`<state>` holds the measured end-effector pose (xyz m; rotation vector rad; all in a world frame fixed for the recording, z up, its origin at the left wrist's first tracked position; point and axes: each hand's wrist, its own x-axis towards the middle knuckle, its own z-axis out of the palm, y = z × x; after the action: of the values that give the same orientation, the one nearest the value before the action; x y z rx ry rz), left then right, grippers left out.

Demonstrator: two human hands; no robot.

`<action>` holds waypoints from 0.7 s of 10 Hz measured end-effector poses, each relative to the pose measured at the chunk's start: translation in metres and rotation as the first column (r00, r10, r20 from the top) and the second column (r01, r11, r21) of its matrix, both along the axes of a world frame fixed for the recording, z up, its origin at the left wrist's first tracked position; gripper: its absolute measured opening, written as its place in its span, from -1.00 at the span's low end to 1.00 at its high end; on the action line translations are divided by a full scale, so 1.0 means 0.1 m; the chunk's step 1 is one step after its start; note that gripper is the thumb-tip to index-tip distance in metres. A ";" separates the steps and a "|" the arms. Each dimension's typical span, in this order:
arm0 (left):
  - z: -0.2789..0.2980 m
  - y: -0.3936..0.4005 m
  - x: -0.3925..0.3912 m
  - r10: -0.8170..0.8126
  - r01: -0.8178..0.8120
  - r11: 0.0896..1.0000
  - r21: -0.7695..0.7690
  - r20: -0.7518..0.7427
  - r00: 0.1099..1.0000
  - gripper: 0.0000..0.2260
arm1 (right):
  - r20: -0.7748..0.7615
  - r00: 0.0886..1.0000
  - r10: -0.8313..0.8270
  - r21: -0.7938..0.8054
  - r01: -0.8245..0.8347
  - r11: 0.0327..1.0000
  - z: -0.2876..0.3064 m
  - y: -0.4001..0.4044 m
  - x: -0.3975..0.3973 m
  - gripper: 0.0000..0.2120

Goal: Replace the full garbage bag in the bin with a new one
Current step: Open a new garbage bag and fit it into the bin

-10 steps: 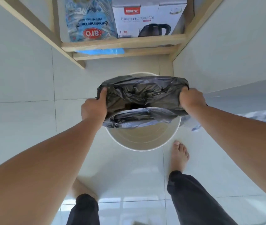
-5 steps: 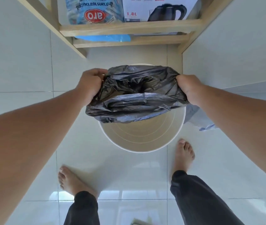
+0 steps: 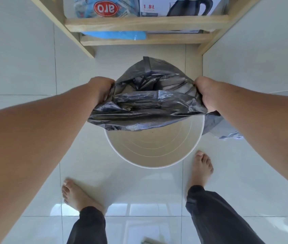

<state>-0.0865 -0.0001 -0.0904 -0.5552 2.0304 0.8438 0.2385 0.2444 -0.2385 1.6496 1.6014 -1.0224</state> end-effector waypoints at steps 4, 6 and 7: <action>0.33 -0.57 0.56 0.101 -0.119 0.973 0.197 0.095 0.990 -0.32 | -0.231 0.971 -0.057 -0.138 0.026 0.990 1.31 0.23 -1.34 -0.70; 0.55 -0.96 1.11 -0.186 0.093 0.966 0.239 0.403 0.896 -0.60 | -0.191 0.958 -0.212 -0.293 0.151 0.944 1.93 0.18 -1.09 -0.87; 0.55 -0.99 1.37 0.001 -0.067 0.984 0.162 0.372 0.928 -0.68 | -0.242 0.935 -0.259 -0.258 0.195 0.946 1.92 0.05 -0.97 -0.79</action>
<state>0.0506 -0.0990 -0.0351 -0.6033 1.5913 0.8541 0.1419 0.2492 -0.0460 1.6139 1.4111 -1.5547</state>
